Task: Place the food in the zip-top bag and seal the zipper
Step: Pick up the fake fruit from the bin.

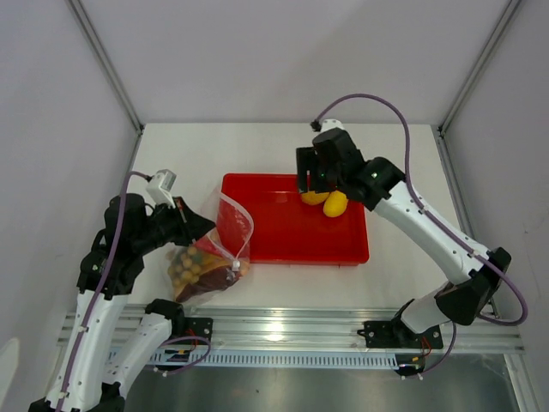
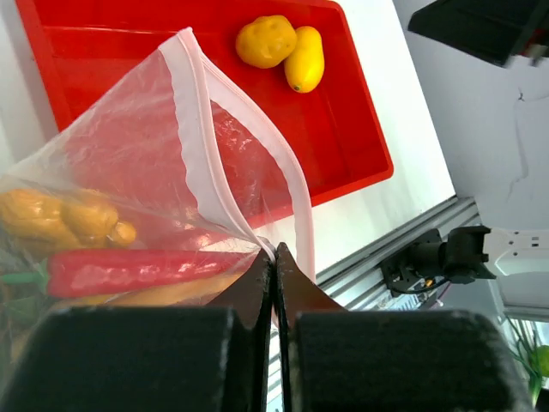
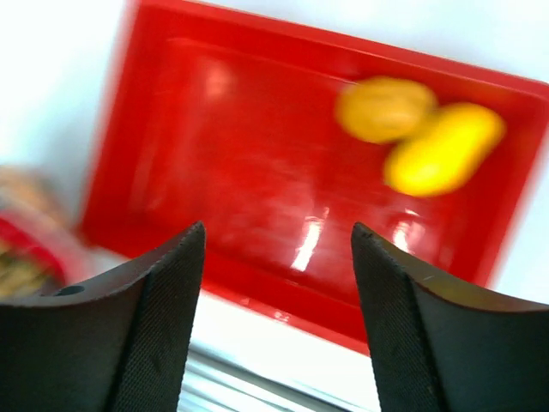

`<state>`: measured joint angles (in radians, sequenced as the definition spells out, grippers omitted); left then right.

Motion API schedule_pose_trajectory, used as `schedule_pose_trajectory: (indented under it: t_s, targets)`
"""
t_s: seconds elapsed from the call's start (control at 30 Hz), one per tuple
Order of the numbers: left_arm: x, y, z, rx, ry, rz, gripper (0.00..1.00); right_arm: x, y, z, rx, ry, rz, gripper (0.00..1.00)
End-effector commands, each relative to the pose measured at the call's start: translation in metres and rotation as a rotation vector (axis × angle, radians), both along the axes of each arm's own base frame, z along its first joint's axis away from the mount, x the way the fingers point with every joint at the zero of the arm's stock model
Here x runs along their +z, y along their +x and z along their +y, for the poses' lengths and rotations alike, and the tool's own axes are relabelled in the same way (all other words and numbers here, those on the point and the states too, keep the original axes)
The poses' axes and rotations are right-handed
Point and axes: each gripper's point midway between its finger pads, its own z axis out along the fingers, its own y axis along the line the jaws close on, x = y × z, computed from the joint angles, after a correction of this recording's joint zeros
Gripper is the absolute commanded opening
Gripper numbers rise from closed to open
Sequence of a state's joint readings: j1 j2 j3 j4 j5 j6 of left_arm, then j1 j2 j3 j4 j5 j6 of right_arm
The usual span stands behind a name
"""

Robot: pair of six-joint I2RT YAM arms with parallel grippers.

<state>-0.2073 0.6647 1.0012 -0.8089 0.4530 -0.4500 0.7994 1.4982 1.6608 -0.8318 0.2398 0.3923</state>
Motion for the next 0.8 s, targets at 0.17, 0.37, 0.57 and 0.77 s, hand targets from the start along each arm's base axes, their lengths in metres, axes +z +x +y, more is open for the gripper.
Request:
schedule_pose_trajectory:
  t_s: [0.17, 0.37, 0.57, 0.77]
  targets:
    - [0.052, 0.007, 0.022, 0.108, 0.061, -0.163, 0.01, -0.103, 0.009, -0.057, -0.089, -0.188, 0.222, 0.73]
    - [0.061, 0.014, 0.017, 0.096, 0.049, -0.172, 0.01, -0.171, -0.001, -0.073, -0.087, -0.262, 0.367, 0.73]
    - [0.053, 0.019, 0.018, 0.098, 0.063, -0.151, 0.0, -0.22, 0.019, -0.082, -0.183, -0.222, 0.417, 0.75]
    - [0.042, 0.016, 0.015, 0.083, 0.055, -0.126, 0.01, -0.244, 0.053, -0.084, -0.265, -0.192, 0.412, 0.82]
